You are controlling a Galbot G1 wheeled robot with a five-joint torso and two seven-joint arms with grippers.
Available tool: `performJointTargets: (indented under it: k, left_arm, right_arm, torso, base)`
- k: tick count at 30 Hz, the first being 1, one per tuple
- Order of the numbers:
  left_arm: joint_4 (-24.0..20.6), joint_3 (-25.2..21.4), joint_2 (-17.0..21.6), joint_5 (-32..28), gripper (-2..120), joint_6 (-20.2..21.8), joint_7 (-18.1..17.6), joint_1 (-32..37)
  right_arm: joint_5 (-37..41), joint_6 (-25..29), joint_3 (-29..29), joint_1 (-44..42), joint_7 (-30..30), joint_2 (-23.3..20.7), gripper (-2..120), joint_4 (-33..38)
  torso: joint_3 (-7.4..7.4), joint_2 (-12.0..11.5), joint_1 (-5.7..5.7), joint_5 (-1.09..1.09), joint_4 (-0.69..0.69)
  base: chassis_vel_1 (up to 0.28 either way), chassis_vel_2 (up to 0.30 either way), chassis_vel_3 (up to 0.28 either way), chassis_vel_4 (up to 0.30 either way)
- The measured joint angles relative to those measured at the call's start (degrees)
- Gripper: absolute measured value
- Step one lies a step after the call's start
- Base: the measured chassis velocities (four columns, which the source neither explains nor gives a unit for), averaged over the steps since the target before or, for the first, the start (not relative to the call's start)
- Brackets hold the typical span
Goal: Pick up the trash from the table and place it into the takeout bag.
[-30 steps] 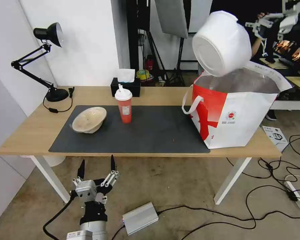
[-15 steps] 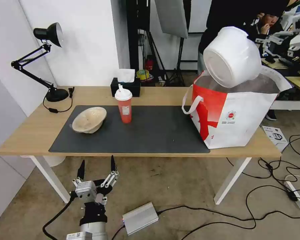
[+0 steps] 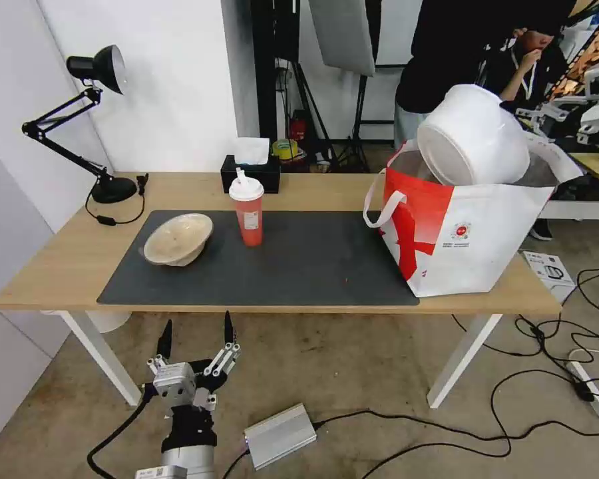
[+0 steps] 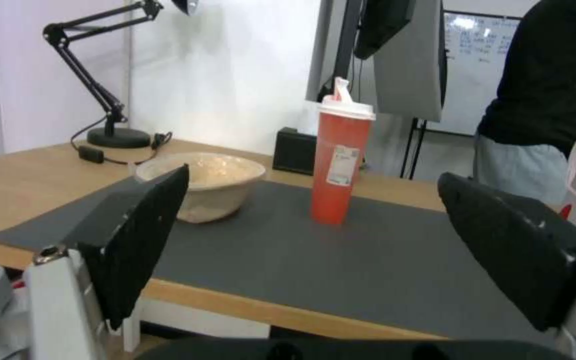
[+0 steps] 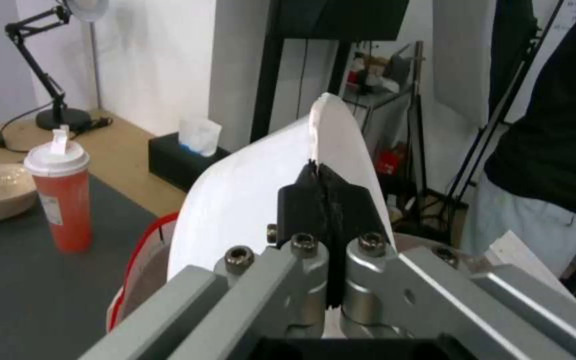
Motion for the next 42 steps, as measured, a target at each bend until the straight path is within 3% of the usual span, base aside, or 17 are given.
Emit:
performJointTargets:
  k: [25,28,30,32,42]
  left_arm:
    - [0.0,0.5,-0.4,0.5,100,-0.4,0.0,0.3]
    - [0.1,0.6,-0.4,0.6,100,-0.5,0.0,0.3]
    - [0.1,0.6,-0.4,0.6,100,-0.5,0.0,0.3]
    - [0.1,0.6,-0.5,0.6,100,-0.5,0.0,0.3]
    - [0.1,0.7,-0.7,0.6,100,-0.6,0.0,0.2]
  right_arm:
    - [-1.7,1.3,3.1,-6.7,-0.4,1.0,0,1.4]
    - [-2.3,1.6,3.1,-6.9,-0.4,1.0,14,1.7]
    - [-2.3,1.6,3.1,-6.9,-0.4,1.0,15,1.8]
    - [-2.4,1.6,3.1,-6.8,-0.4,1.0,28,1.9]
    - [-2.5,1.7,3.0,-6.5,-0.3,0.7,64,1.8]
  torso:
    - [0.0,0.0,0.0,0.0,0.0]
    - [0.0,0.0,0.0,-0.01,0.0]
    - [0.0,0.0,0.0,-0.01,0.0]
    - [0.0,0.0,0.0,-0.01,0.0]
    - [0.0,0.0,0.0,-0.01,0.0]
  base:
    - [0.0,0.0,0.0,0.0]
    - [0.0,0.0,0.0,0.0]
    - [0.0,0.0,0.0,0.0]
    - [0.0,0.0,0.0,0.0]
    - [0.0,0.0,0.0,0.0]
